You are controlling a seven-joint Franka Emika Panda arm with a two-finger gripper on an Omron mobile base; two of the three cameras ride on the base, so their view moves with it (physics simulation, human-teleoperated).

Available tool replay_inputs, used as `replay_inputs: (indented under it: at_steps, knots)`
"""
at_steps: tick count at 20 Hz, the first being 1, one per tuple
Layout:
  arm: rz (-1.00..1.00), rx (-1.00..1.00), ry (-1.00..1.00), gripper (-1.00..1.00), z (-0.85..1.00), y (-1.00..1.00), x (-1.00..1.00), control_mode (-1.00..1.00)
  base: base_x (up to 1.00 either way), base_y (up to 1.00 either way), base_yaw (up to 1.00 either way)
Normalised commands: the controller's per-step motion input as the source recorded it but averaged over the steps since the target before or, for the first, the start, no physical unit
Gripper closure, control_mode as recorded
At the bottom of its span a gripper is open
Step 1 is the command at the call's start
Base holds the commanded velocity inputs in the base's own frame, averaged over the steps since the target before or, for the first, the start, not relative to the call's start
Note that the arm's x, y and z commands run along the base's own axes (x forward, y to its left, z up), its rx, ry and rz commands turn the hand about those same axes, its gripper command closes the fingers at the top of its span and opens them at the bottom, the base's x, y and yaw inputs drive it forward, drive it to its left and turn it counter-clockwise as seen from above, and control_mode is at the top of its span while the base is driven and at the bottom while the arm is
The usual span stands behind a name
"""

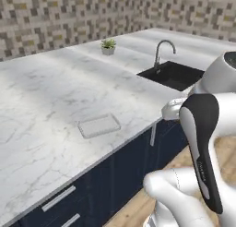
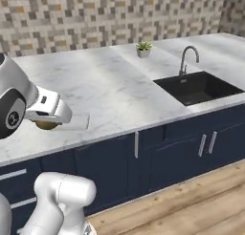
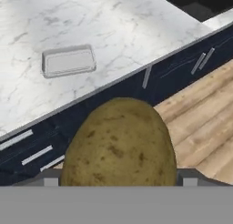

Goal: Take the avocado and potato out of the freezer and place them in the tupperware container on the counter. Then put the tupperware containing the vegetables back in the freezer.

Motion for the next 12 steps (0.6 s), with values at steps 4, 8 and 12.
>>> replay_inputs:
  at_steps: [4,8,12]
  knots:
    - [0.00,0.00,0.00,1.00,0.00,0.00,0.00,1.00,0.65,-0.11,0.65]
    - [0.00,0.00,0.00,1.00,0.00,0.00,0.00,1.00,0.70,0.00,0.61]
    - [0.12,0.01,0.04,1.00,-0.12,0.00,0.22,-1.00,0.68,0.00,0.42]
